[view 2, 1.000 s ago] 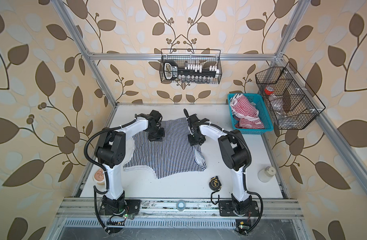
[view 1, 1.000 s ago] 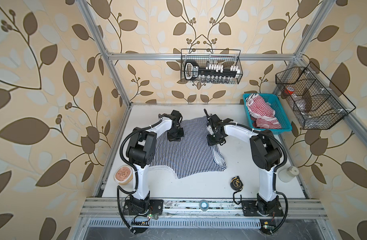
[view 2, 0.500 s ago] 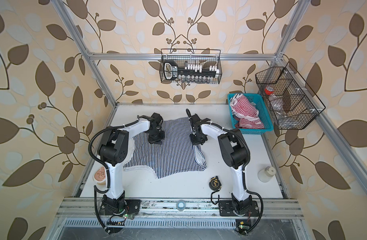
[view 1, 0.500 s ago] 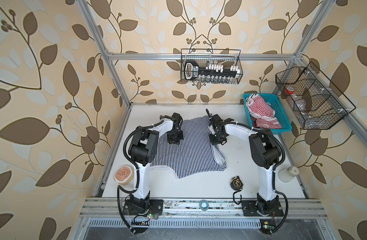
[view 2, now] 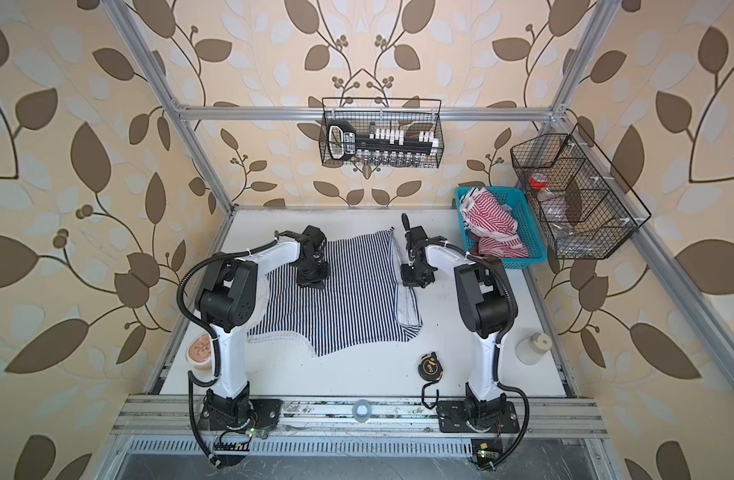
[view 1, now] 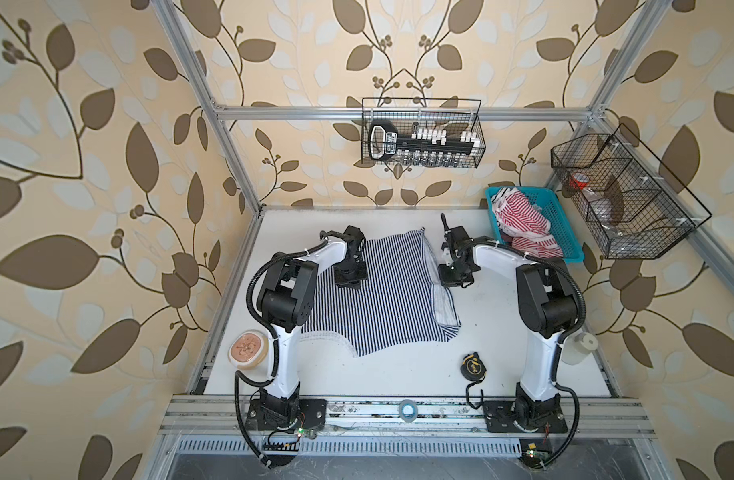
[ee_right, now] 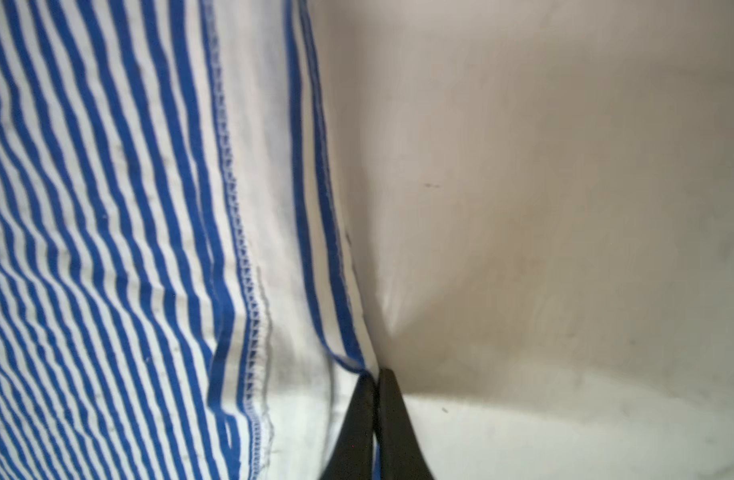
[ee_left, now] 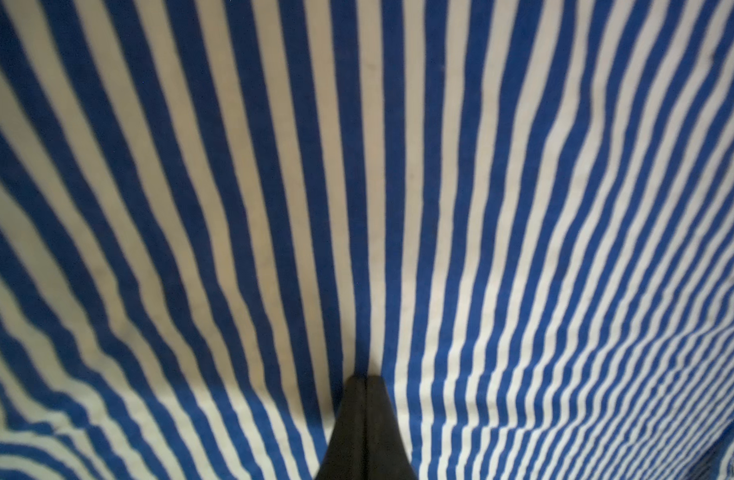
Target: Fold and stack the tank tops
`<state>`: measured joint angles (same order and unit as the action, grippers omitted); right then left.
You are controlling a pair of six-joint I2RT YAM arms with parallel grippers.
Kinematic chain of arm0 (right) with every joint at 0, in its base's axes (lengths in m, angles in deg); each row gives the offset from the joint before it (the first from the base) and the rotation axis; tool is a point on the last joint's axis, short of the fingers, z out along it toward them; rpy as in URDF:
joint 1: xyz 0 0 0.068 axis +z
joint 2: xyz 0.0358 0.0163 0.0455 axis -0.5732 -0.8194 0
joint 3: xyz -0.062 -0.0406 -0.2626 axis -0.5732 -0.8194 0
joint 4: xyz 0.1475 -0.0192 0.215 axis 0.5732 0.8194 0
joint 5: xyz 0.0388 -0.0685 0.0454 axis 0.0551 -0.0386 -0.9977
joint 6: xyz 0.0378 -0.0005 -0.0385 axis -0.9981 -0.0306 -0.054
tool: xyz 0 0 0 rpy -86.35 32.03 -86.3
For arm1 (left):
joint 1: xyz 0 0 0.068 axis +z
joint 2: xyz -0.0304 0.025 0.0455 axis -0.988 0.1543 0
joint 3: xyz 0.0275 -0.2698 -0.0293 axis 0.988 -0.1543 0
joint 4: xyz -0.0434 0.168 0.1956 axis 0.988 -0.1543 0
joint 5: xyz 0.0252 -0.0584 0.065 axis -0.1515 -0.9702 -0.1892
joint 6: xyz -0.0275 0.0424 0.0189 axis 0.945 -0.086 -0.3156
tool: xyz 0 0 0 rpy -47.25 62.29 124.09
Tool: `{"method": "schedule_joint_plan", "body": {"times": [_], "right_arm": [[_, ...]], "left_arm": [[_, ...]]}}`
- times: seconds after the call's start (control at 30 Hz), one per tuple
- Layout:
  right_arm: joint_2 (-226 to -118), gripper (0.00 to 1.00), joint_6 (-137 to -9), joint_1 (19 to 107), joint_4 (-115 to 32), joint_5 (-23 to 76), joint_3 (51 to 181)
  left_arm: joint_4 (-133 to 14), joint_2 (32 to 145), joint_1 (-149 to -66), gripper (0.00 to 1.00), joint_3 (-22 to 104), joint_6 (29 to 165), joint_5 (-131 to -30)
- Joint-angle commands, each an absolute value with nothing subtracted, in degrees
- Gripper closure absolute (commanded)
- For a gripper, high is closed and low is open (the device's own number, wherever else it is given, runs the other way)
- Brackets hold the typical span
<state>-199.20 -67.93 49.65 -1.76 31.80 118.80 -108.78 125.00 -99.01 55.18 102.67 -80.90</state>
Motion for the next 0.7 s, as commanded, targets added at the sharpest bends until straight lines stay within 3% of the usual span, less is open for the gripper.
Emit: {"method": "schedule_joint_plan", "body": {"times": [0.0,0.13,0.27,0.47,0.67], "right_arm": [[-198.59,0.84,-67.47,46.82,-1.12,32.6,115.79],[-196.35,0.69,-68.02,45.92,-0.77,34.79,114.95],[-191.76,0.63,-68.96,49.59,-0.94,36.63,115.02],[-191.92,0.62,-69.58,59.23,-0.73,37.36,119.28],[-199.13,0.62,-68.8,61.94,1.22,39.4,124.94]], "left_arm": [[-111.73,127.55,-98.09,1.0,54.64,101.37,-77.47],[-111.82,127.66,-98.09,1.0,54.96,101.25,-77.64],[-111.91,127.72,-98.09,1.0,55.28,101.16,-77.9],[-112.16,127.9,-98.09,1.0,55.74,101.05,-78.2],[-111.93,127.91,-98.09,1.0,55.7,101.02,-78.99]]}}
